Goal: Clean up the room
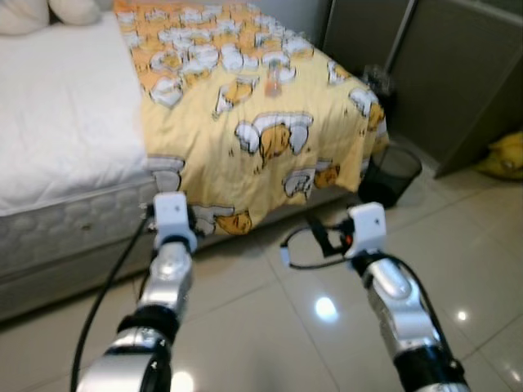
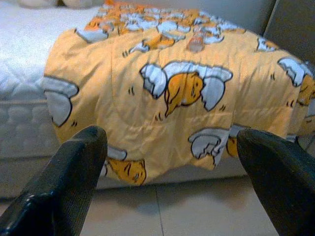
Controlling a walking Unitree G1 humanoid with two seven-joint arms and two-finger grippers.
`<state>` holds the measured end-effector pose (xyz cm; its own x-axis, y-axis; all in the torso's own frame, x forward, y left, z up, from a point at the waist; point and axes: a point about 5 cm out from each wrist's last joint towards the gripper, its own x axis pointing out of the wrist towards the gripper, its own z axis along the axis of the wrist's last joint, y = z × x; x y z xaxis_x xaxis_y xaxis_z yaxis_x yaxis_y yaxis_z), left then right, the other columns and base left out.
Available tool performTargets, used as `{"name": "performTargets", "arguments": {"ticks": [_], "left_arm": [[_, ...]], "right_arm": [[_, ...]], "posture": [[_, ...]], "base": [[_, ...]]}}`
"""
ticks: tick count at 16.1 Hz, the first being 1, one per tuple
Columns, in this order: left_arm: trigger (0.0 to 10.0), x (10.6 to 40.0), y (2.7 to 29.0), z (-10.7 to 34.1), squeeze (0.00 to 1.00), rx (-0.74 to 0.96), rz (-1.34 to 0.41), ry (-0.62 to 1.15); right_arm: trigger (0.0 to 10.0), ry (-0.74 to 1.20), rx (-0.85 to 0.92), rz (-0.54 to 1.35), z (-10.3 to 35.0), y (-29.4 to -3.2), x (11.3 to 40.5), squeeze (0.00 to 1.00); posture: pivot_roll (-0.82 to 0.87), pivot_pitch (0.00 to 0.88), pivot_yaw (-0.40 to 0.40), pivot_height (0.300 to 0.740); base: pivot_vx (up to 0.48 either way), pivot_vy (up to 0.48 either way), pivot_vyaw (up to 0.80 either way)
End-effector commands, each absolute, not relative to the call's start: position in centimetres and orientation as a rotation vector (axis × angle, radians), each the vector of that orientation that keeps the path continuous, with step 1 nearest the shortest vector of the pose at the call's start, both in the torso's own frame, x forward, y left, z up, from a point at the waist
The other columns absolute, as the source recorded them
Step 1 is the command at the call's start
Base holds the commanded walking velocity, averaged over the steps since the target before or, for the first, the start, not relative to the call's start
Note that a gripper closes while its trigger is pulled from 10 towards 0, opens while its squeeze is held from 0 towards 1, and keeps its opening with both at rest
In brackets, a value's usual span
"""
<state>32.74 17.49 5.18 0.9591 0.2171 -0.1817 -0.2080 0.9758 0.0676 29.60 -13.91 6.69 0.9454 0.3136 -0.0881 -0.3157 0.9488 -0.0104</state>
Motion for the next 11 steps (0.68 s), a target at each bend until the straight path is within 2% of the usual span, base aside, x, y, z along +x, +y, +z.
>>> {"name": "performTargets", "arguments": {"ticks": [1,3,6,7,9,10,11], "left_arm": [[10.0,33.1,17.0,5.9,0.00,0.025,0.209,0.141],[10.0,33.0,17.7,7.2,0.00,0.007,0.239,0.036],[10.0,32.3,17.5,10.1,0.00,0.059,0.185,-0.129],[10.0,31.5,17.4,10.6,0.00,0.037,0.186,-0.138],[10.0,31.0,17.5,10.2,0.00,0.003,0.222,-0.096],[10.0,31.0,17.6,10.1,0.56,0.001,0.233,-0.085],[10.0,30.9,17.4,9.0,1.00,-0.013,0.250,-0.030]], "right_arm": [[10.0,0.061,-0.015,0.290,7.1,-14.8,29.8,0.00],[10.0,0.007,0.044,0.193,7.8,-16.3,29.8,0.00],[10.0,0.033,-0.020,0.084,7.2,-18.6,29.4,0.00],[10.0,0.033,-0.020,0.090,7.1,-18.9,29.3,1.00],[10.0,0.033,-0.024,0.137,7.1,-18.4,29.2,1.00],[10.0,0.037,-0.024,0.143,7.1,-18.2,29.2,1.00],[10.0,0.047,-0.007,0.162,6.9,-17.5,29.4,1.00]], "posture": [[-0.03,0.000,-0.040,0.740],[-0.03,0.000,-0.040,0.740],[-0.02,0.000,-0.037,0.740],[-0.02,0.000,-0.035,0.740],[-0.01,0.000,-0.036,0.740],[-0.01,0.000,-0.036,0.740],[0.00,0.000,-0.042,0.740]], "base": [[0.454,0.000,0.00],[0.471,0.000,0.00],[0.480,0.000,0.00],[0.480,0.000,0.00],[0.480,0.000,0.00],[0.480,0.000,0.00],[0.480,0.000,0.00]]}}
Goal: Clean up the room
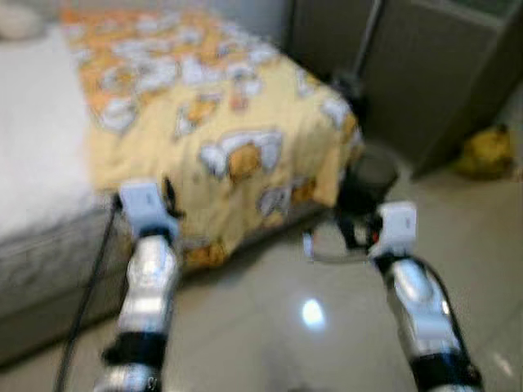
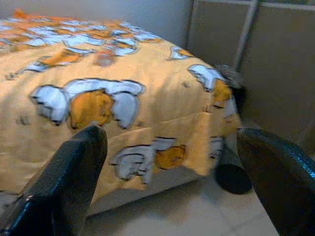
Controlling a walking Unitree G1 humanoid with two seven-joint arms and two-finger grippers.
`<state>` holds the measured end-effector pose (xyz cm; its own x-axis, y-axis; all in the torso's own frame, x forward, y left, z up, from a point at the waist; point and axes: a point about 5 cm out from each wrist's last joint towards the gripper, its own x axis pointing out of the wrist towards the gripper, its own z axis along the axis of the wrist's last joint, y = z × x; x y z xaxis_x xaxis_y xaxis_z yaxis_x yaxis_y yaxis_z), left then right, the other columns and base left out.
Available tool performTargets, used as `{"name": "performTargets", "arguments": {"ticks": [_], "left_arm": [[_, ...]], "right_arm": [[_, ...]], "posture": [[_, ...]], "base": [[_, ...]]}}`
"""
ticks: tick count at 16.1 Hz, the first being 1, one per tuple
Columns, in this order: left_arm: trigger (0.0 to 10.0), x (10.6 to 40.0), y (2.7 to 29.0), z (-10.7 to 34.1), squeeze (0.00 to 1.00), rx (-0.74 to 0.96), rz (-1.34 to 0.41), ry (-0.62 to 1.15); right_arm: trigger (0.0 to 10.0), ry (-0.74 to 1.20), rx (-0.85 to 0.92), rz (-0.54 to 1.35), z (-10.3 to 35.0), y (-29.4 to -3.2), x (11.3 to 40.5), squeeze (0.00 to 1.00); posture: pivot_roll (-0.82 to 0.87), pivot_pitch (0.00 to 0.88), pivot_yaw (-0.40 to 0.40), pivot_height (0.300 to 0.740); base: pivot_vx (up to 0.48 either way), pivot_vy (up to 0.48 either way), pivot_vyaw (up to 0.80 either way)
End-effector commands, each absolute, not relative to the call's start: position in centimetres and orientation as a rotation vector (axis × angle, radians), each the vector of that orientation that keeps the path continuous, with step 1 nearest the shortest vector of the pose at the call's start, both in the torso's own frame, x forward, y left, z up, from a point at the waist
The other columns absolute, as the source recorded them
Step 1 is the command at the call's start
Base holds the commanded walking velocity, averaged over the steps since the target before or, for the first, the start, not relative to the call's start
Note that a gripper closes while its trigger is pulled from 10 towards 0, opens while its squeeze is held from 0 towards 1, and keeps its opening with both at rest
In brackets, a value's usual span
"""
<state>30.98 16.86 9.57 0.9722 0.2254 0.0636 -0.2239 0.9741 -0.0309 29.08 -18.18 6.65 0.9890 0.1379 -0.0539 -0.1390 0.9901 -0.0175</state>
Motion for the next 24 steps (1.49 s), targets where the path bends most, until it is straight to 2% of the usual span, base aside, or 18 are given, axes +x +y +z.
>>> {"name": "performTargets", "arguments": {"ticks": [1,12,16,17,18,19,20,24], "left_arm": [[10.0,30.9,17.4,8.9,1.00,-0.013,0.251,-0.018],[10.0,31.8,17.4,8.4,1.00,-0.036,0.271,0.094],[10.0,32.7,16.6,8.2,1.00,0.002,0.181,0.120],[10.0,32.9,16.3,8.3,1.00,0.017,0.159,0.110],[10.0,33.0,16.1,8.5,1.00,0.039,0.140,0.098],[10.0,33.0,15.8,8.6,0.68,0.060,0.119,0.089],[10.0,33.0,15.6,8.7,0.00,0.075,0.103,0.078],[10.0,32.9,14.0,8.5,0.00,0.046,0.039,0.064]], "right_arm": [[10.0,0.050,-0.004,0.168,6.9,-17.4,29.5,1.00],[10.0,0.064,-0.019,0.198,6.8,-17.0,30.0,1.00],[10.0,0.083,-0.048,0.190,6.4,-17.2,30.1,1.00],[10.0,0.081,-0.053,0.193,6.5,-17.1,30.2,0.00],[10.0,0.076,-0.053,0.197,6.5,-17.1,30.2,0.00],[10.0,0.071,-0.050,0.195,6.6,-17.0,30.2,0.00],[10.0,0.066,-0.049,0.194,6.6,-17.0,30.1,0.00],[10.0,0.060,-0.043,0.194,6.6,-17.1,29.8,0.00]], "posture": [[0.00,0.000,-0.042,0.740],[-0.01,0.000,-0.036,0.740],[-0.01,0.000,-0.039,0.740],[-0.02,0.000,-0.038,0.740],[-0.02,0.000,-0.040,0.740],[-0.02,0.000,-0.038,0.740],[-0.02,0.000,-0.039,0.740],[-0.03,0.000,-0.036,0.740]], "base": [[0.480,0.000,0.00],[0.480,0.000,0.73],[0.452,-0.068,0.52],[0.368,-0.304,0.00],[0.368,-0.304,0.00],[0.360,-0.315,0.00],[0.345,-0.330,0.00],[0.337,-0.338,0.00]]}}
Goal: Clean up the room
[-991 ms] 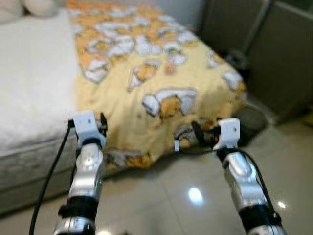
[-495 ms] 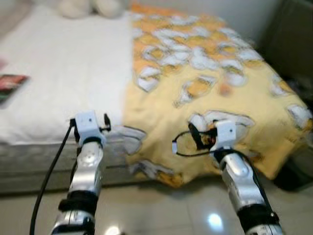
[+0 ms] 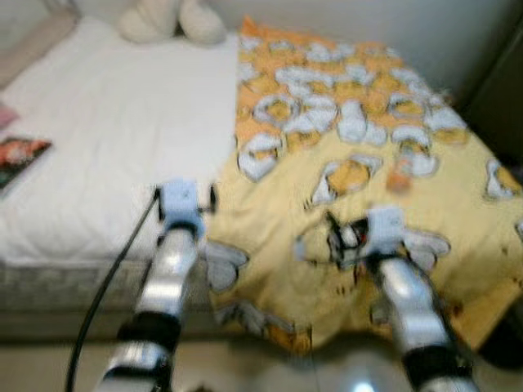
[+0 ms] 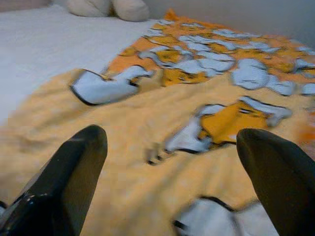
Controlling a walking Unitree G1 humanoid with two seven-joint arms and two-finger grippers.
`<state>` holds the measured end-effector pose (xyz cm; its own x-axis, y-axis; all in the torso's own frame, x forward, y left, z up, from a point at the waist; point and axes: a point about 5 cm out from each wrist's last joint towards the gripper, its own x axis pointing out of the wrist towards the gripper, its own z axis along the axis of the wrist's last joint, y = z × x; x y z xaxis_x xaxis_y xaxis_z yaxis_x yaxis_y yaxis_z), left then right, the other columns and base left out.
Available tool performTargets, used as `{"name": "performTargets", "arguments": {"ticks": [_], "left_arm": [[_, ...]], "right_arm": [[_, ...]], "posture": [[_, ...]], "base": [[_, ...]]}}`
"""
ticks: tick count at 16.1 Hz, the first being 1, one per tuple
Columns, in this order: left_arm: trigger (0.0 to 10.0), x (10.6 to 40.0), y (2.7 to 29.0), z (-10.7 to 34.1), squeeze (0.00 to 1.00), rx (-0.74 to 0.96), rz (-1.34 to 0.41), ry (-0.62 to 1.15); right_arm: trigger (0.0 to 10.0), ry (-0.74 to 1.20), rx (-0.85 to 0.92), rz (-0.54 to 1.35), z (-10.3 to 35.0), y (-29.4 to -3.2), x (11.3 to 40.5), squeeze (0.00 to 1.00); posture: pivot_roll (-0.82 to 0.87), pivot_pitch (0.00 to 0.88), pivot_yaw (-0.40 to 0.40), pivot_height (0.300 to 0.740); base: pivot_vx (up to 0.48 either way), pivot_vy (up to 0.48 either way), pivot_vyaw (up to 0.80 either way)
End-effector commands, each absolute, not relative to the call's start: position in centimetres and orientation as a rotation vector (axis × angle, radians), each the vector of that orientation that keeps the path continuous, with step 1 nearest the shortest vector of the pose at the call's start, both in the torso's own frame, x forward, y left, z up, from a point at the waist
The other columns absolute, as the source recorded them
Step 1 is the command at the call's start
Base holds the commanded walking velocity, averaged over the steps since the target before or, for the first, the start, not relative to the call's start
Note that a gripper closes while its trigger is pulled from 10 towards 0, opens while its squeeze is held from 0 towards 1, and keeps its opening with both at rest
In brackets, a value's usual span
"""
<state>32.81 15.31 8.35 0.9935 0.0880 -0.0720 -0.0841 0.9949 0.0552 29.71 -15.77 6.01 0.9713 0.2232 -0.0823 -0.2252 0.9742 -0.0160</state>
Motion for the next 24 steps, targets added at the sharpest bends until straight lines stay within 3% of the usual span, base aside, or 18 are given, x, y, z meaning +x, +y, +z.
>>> {"name": "performTargets", "arguments": {"ticks": [1,4,9,11,13,15,17,18,21,24], "left_arm": [[10.0,33.0,13.8,8.5,0.00,0.040,0.035,0.065],[10.0,33.3,13.6,8.3,0.00,0.028,0.077,0.088],[10.0,34.2,20.0,6.5,0.00,0.083,0.253,0.268],[10.0,34.7,20.4,7.2,0.00,0.086,0.244,0.242],[10.0,35.1,20.2,8.5,0.00,0.062,0.208,0.159],[10.0,34.0,17.2,10.0,0.00,0.058,0.064,-0.032],[10.0,31.3,14.0,10.9,0.00,0.074,-0.064,-0.147],[10.0,28.5,12.8,10.6,0.00,0.125,-0.125,-0.157],[10.0,27.6,15.1,6.9,0.00,0.089,-0.028,0.028],[10.0,30.1,15.0,8.3,0.00,0.060,0.037,0.044]], "right_arm": [[10.0,0.060,-0.042,0.194,6.6,-17.1,29.8,0.00],[10.0,0.063,-0.042,0.197,6.5,-17.1,29.6,0.00],[10.0,0.083,-0.054,0.257,6.0,-16.6,28.3,0.00],[10.0,0.076,-0.068,0.298,6.1,-16.4,27.5,0.00],[10.0,0.082,-0.070,0.323,5.9,-16.3,26.6,0.00],[10.0,0.082,-0.049,0.293,5.8,-16.7,25.8,0.00],[10.0,0.046,0.024,0.193,6.4,-17.3,25.8,0.00],[10.0,0.029,0.078,0.112,6.8,-18.0,25.5,0.00],[10.0,0.082,0.069,0.125,5.9,-17.7,25.1,0.00],[10.0,0.060,0.049,0.168,6.5,-16.3,27.0,0.00]], "posture": [[-0.03,0.000,-0.036,0.740],[-0.04,0.000,-0.031,0.740],[-0.06,0.000,-0.047,0.740],[-0.09,0.021,-0.045,0.740],[-0.11,0.020,-0.037,0.740],[-0.11,0.004,-0.020,0.740],[-0.07,0.000,-0.021,0.740],[-0.04,0.000,-0.023,0.740],[-0.01,0.000,-0.027,0.740],[0.01,0.000,-0.024,0.740]], "base": [[0.334,-0.341,0.00],[0.375,-0.225,0.00],[0.000,0.000,0.00],[0.000,0.000,0.00],[0.000,0.000,0.00],[0.000,0.000,0.00],[0.000,0.000,0.00],[0.000,0.000,0.00],[0.000,0.000,0.00],[0.476,0.000,0.00]]}}
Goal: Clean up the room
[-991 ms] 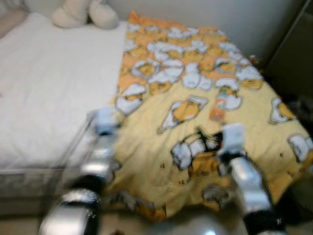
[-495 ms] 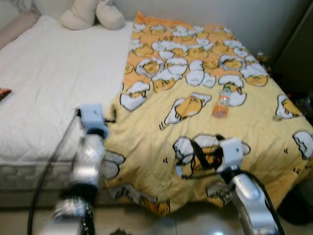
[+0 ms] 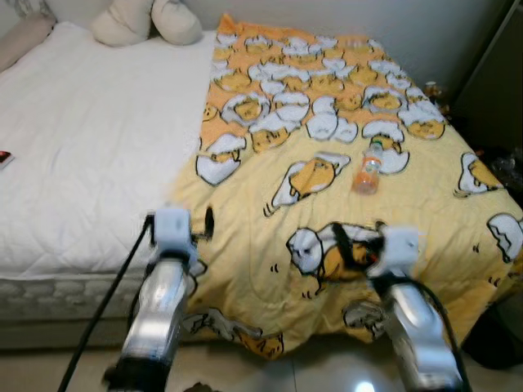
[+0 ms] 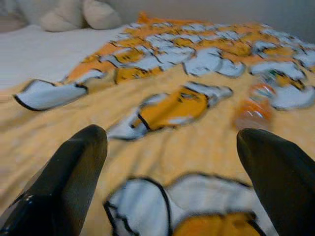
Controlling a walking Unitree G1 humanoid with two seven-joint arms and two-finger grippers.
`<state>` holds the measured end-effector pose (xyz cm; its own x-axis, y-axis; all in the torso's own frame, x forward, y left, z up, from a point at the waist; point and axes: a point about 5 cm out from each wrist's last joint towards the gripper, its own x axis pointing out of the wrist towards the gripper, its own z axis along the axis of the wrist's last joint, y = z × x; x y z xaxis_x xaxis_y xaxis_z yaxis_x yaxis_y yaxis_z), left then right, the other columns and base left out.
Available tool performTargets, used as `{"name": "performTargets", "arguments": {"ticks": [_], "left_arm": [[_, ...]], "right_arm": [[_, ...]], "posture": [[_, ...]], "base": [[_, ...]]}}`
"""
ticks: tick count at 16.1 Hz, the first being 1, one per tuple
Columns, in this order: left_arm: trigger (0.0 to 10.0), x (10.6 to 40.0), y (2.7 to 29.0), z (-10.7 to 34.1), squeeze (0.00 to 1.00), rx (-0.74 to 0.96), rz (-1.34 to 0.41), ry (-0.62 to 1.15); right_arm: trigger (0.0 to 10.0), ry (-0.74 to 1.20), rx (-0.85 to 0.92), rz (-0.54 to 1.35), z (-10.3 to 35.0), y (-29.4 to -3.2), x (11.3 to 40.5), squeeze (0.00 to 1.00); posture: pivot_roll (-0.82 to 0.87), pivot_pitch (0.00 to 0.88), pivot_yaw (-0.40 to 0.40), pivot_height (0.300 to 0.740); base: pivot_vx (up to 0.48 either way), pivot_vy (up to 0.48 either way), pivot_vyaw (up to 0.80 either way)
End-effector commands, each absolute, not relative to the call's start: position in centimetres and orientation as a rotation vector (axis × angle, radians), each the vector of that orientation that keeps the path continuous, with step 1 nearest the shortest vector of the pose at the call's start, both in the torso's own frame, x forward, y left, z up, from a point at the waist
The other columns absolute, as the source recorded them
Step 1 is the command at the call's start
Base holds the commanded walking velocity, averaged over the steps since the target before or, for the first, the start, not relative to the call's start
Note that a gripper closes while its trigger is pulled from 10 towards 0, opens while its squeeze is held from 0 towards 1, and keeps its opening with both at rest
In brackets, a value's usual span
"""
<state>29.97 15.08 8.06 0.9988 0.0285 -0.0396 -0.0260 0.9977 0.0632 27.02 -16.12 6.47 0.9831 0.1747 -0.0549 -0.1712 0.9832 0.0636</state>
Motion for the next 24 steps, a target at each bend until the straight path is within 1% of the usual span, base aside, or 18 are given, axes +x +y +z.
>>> {"name": "performTargets", "arguments": {"ticks": [1,4,6,7,11,12,14,15,16,17,19,20,22,23,24], "left_arm": [[10.0,30.3,14.9,8.5,0.00,0.057,0.042,0.048],[10.0,30.7,14.8,8.6,0.00,0.046,0.048,0.068],[10.0,31.0,14.7,8.3,0.00,0.050,0.041,0.080],[10.0,31.5,14.7,8.4,0.00,0.048,0.048,0.079],[10.0,32.0,15.8,8.9,0.00,0.023,0.127,0.076],[10.0,32.0,16.2,8.5,0.00,0.018,0.155,0.105],[10.0,32.1,16.5,8.1,0.00,0.009,0.167,0.124],[10.0,32.4,16.4,8.1,0.00,0.042,0.148,0.135],[10.0,32.7,16.4,7.7,0.00,0.038,0.129,0.166],[10.0,32.8,16.4,6.9,0.00,-0.003,0.089,0.224],[10.0,32.3,17.0,5.3,0.00,-0.049,0.066,0.333],[10.0,32.1,17.3,5.2,0.00,-0.063,0.067,0.335],[10.0,31.3,18.6,5.8,0.00,-0.017,0.050,0.246],[10.0,31.3,18.7,5.8,0.00,-0.015,0.050,0.235],[10.0,31.3,18.7,5.9,0.00,-0.025,0.047,0.221]], "right_arm": [[10.0,0.056,0.049,0.165,6.7,-16.2,27.4,0.00],[10.0,0.045,0.041,0.167,7.3,-16.1,28.3,0.00],[10.0,0.041,0.016,0.174,7.4,-16.2,28.2,0.00],[10.0,0.047,0.027,0.169,7.1,-16.2,28.0,0.00],[10.0,0.064,0.014,0.182,6.7,-16.2,27.7,0.00],[10.0,0.071,0.011,0.192,6.6,-16.1,27.7,0.00],[10.0,0.083,0.009,0.212,6.4,-16.0,27.5,0.00],[10.0,0.088,0.009,0.219,6.3,-15.9,27.5,0.00],[10.0,0.093,0.009,0.232,6.2,-15.7,27.4,0.00],[10.0,0.098,0.009,0.245,6.1,-15.5,27.3,0.00],[10.0,0.122,0.005,0.269,5.8,-15.6,26.8,0.00],[10.0,0.131,0.001,0.275,5.6,-15.7,26.6,0.00],[10.0,0.158,0.002,0.268,4.9,-16.1,25.7,0.00],[10.0,0.159,0.003,0.269,4.8,-16.1,25.7,0.00],[10.0,0.161,0.005,0.270,4.8,-16.0,25.6,0.00]], "posture": [[0.00,0.000,-0.020,0.740],[-0.02,0.000,-0.012,0.740],[-0.03,0.000,-0.011,0.740],[-0.04,0.000,-0.011,0.740],[-0.04,0.000,-0.012,0.740],[-0.04,0.000,-0.015,0.740],[-0.04,0.000,-0.019,0.740],[-0.04,0.000,-0.019,0.740],[-0.04,0.000,-0.019,0.740],[-0.05,0.000,-0.017,0.740],[-0.06,0.000,-0.015,0.740],[-0.06,0.000,-0.012,0.740],[-0.06,0.000,-0.008,0.740],[-0.06,0.000,-0.007,0.740],[-0.06,0.000,-0.008,0.740]], "base": [[0.480,0.000,0.00],[0.480,0.000,0.00],[0.480,0.000,0.61],[0.480,0.000,0.00],[0.480,0.000,0.00],[0.480,0.000,0.00],[0.000,0.480,0.00],[0.000,0.000,0.00],[0.000,0.000,0.00],[0.000,0.000,0.00],[0.000,0.000,0.00],[0.000,0.000,0.00],[0.000,0.000,0.00],[0.000,0.000,0.00],[0.000,0.476,0.00]]}}
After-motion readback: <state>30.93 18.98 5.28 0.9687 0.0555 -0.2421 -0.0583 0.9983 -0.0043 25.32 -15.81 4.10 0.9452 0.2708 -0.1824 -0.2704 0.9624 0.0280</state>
